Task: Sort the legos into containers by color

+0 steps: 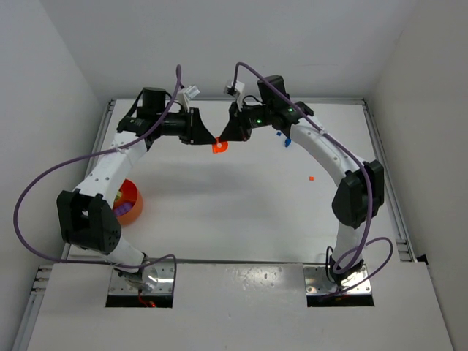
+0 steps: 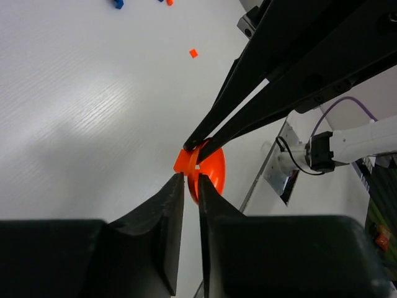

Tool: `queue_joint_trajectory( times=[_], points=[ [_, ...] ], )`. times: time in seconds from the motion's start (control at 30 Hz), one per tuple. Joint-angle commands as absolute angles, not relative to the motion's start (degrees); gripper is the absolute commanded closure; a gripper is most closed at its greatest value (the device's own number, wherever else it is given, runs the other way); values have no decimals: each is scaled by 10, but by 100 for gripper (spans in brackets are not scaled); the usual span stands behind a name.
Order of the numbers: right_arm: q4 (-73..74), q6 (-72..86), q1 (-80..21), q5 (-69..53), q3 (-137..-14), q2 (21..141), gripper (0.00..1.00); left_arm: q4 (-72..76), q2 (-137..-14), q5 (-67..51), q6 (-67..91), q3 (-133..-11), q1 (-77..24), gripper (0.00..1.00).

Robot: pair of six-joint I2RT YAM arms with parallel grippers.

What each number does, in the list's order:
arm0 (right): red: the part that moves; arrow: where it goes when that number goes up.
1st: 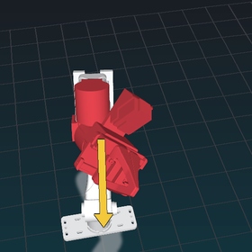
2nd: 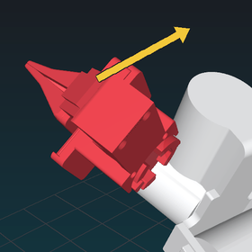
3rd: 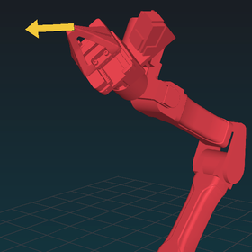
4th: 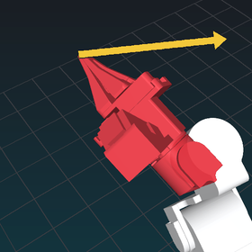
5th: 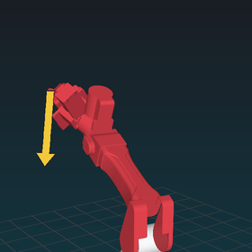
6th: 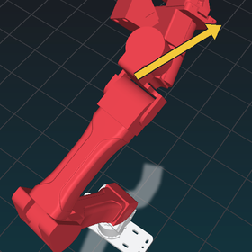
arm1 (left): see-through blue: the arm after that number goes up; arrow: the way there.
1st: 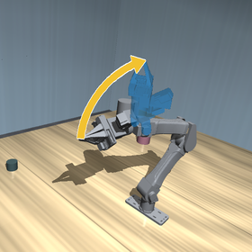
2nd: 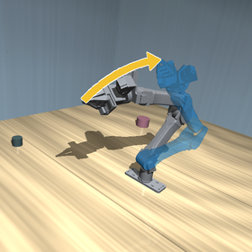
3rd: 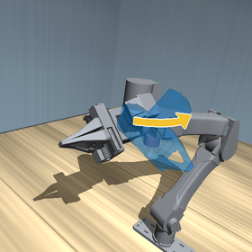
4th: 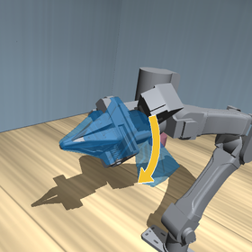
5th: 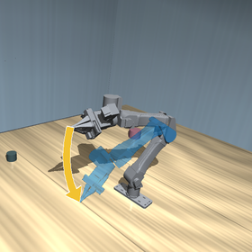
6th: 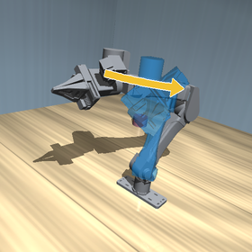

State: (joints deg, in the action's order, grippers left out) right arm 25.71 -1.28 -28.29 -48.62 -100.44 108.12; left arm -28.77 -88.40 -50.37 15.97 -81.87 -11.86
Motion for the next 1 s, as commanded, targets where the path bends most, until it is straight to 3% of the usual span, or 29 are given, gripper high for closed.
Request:
queue_joint_trajectory(
  times=[0.0, 0.13, 0.2, 0.27, 0.4, 0.53, 0.67, 0.8, 0.97],
  points=[
    [229, -16, -292, -487, -1032, 1063, 100, -267, -882, -522, 154, -816, -112, 82],
    [215, -3, -292, -475, -1037, 1063, 99, -267, -875, -529, 141, -803, -112, 92],
    [215, 7, -292, -467, -1043, 1063, 73, -274, -863, -508, 132, -803, -112, 99],
    [215, 13, -292, -461, -1050, 1063, 46, -282, -851, -462, 125, -789, -99, 100],
    [209, 24, -281, -430, -1045, 1042, 29, -307, -831, -376, 108, -784, -56, 100],
    [239, 30, -275, -361, -1045, 1051, 26, -348, -802, -252, 48, -789, 3, 100],
    [302, 18, -251, -326, -1063, 1088, 26, -384, -753, 13, -43, -781, 18, 100],
    [344, -6, -229, -321, -1079, 1126, 26, -395, -711, 194, -118, -737, 31, 100],
    [400, -31, -205, -340, -1148, 1192, 26, -385, -675, 336, -184, -675, 69, 100]
  ],
)
